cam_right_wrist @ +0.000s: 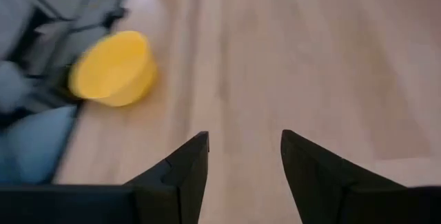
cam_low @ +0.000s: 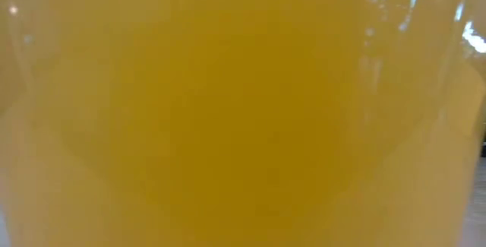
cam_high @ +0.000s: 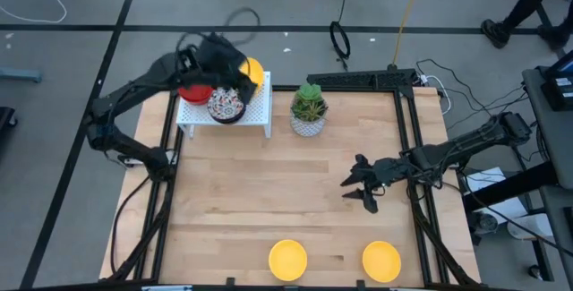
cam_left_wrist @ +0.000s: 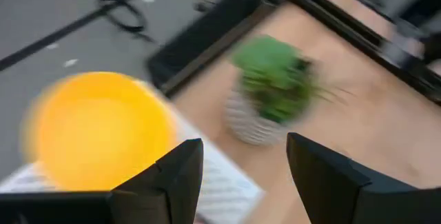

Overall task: Pick & Place Mini bowls
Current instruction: Stack the yellow bowl on the yellow bowls on the shelf

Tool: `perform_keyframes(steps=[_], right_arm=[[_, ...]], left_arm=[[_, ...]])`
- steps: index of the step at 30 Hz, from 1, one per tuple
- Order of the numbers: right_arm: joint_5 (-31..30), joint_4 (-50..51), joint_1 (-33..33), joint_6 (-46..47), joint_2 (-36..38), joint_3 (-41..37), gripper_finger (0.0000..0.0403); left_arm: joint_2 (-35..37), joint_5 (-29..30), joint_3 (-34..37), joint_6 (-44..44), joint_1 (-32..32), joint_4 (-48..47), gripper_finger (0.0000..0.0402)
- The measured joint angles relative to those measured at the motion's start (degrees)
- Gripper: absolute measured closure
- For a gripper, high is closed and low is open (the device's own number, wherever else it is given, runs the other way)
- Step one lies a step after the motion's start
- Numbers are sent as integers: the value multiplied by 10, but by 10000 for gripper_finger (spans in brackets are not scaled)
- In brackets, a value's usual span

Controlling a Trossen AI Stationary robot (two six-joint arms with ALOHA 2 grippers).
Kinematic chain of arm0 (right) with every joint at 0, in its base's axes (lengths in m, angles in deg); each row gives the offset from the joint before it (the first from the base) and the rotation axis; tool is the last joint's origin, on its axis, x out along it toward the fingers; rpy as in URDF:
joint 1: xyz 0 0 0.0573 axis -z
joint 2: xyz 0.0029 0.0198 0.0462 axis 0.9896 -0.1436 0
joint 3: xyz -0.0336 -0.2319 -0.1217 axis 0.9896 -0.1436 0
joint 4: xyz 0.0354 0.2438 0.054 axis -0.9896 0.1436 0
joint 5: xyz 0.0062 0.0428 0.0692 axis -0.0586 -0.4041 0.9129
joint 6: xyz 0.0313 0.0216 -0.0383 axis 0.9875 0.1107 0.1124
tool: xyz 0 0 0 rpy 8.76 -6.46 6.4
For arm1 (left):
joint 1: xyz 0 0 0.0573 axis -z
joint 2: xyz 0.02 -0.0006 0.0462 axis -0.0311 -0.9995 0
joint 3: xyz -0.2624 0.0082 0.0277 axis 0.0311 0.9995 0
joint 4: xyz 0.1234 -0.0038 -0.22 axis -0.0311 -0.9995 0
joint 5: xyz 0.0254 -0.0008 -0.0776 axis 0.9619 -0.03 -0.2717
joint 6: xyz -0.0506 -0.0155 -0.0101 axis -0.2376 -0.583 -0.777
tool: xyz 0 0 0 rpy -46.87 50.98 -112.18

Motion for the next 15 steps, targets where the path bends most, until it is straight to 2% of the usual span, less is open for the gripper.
perform_keyframes(steps=[7, 15], right_arm=[[23, -18, -64, 53, 0, 0, 234], [-7, -19, -98, 54, 0, 0, 234]], left_arm=[[-27, 0, 4, -47, 176, -7, 188], [-80, 3, 40, -132, 350, 6, 188]])
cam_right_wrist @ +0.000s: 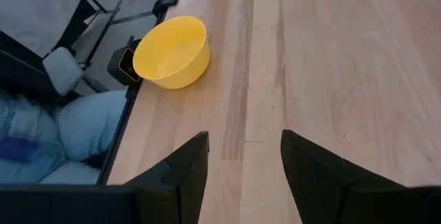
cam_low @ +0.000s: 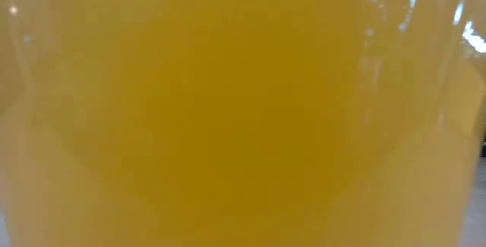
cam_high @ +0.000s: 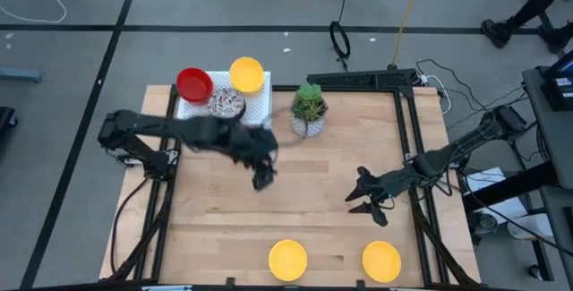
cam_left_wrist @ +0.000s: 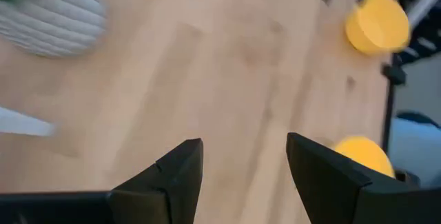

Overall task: Pick & Place Mini bowls
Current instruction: Stack the yellow bowl on the yellow bowls on the shelf

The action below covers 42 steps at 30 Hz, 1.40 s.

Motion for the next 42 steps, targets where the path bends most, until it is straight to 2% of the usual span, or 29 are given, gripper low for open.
perform_keyframes(steps=[4, 9, 14, 19, 23, 27, 35, 42], right_arm=[[1, 0, -3, -1, 0, 0, 234], [0, 0, -3, -5, 0, 0, 234], [0, 0, -2, -21, 0, 0, 234], [1, 0, -2, -29, 0, 0, 234], [1, 0, -2, -29, 0, 0, 234], [1, 0, -2, -29, 0, 0, 234], [1, 0, -2, -29, 0, 0, 234], [1, 0, -2, -27, 0, 0, 234]], left_arm=[[-45, 10, 21, -57, 61, 14, 188], [-123, 21, 46, -112, 117, 85, 188], [-203, -15, 47, -148, 154, 112, 188], [-250, -52, 47, -151, 187, 151, 188], [-266, -67, 47, -118, 204, 196, 188], [-276, -52, 47, -95, 208, 218, 188], [-270, -54, 47, -97, 198, 192, 188], [-252, -83, 47, -112, 187, 219, 188]])
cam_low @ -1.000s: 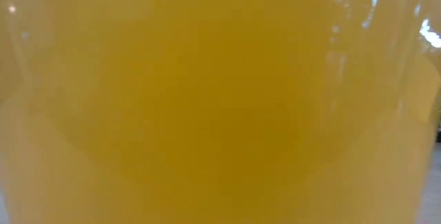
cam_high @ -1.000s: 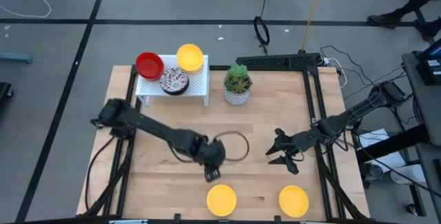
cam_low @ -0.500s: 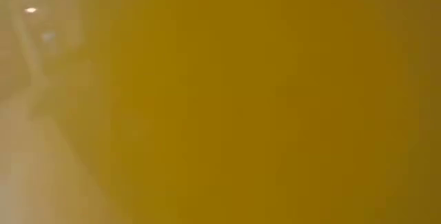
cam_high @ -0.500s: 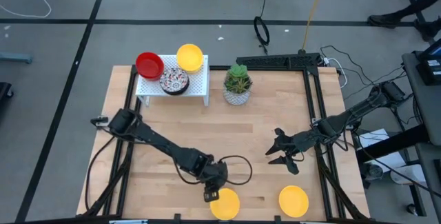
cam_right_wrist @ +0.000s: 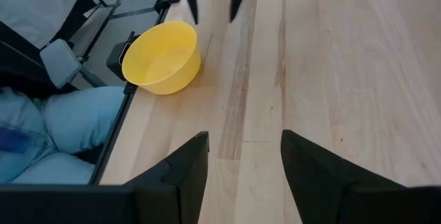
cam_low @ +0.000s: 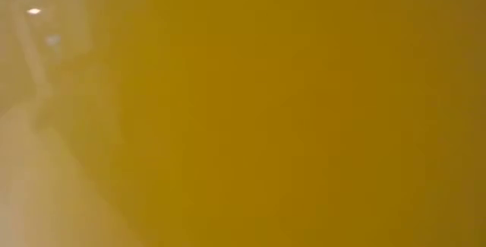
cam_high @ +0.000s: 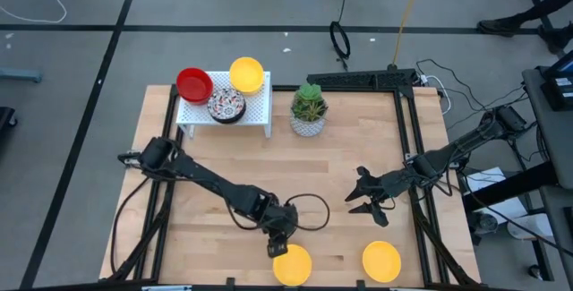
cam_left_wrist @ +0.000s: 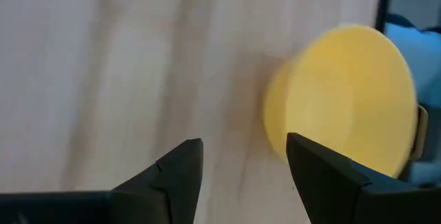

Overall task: Pick & Place Mini bowls
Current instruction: Stack the yellow bowl on the yellow bowls on the shelf

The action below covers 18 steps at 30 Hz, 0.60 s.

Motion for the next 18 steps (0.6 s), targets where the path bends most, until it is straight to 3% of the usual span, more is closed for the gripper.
perform_keyframes(steps=[18], right_arm=[[0, 0, 0, 3, 0, 0, 234]], left_arm=[[-40, -25, 0, 35, 24, 61, 188]])
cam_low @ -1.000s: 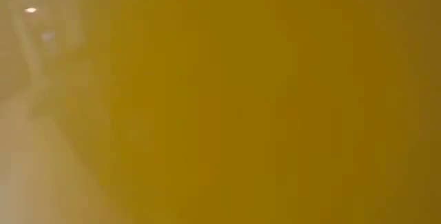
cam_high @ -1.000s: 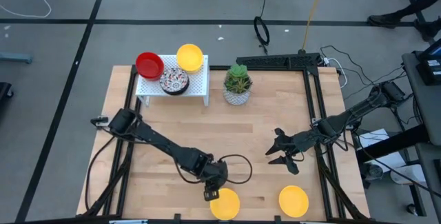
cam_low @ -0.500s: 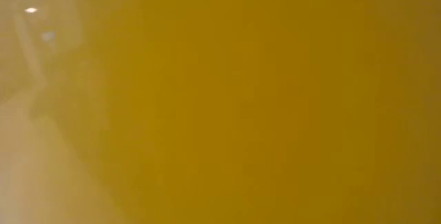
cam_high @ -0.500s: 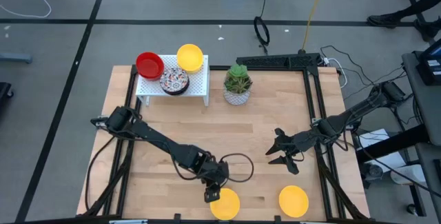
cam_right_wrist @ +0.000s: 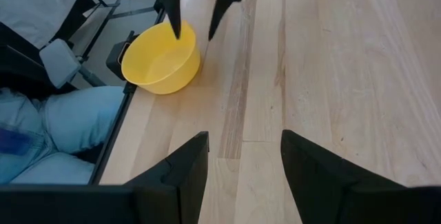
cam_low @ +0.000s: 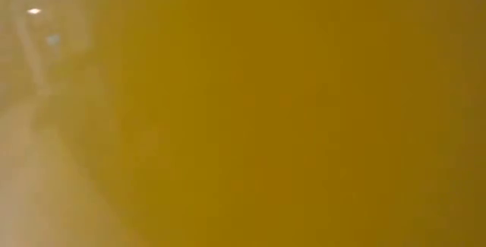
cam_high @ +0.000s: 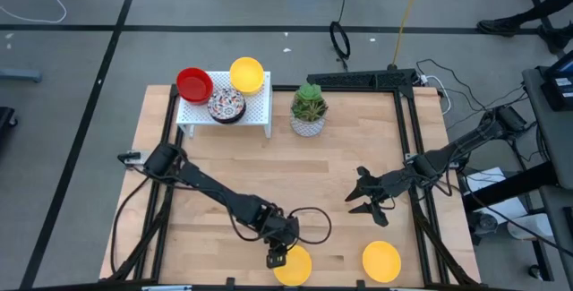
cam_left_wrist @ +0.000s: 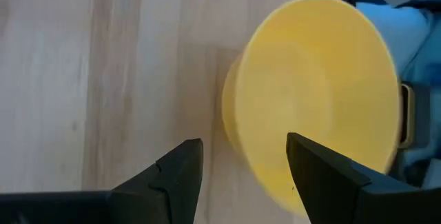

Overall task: Pick & Place Mini bowls
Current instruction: Stack the yellow bowl on the yellow bowls on the shelf

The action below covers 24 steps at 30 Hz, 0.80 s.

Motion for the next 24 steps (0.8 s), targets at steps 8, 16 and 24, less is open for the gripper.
perform_keyframes(steps=[8, 16, 24], right_arm=[[-2, 1, 0, 0, 0, 0, 234], [-2, 1, 0, -5, 0, 0, 234], [-2, 1, 0, -5, 0, 0, 234]], left_arm=[[-3, 12, 1, 5, -1, -8, 241], [-3, -4, 0, 25, -10, -32, 391], [16, -5, 0, 43, -34, -58, 395]])
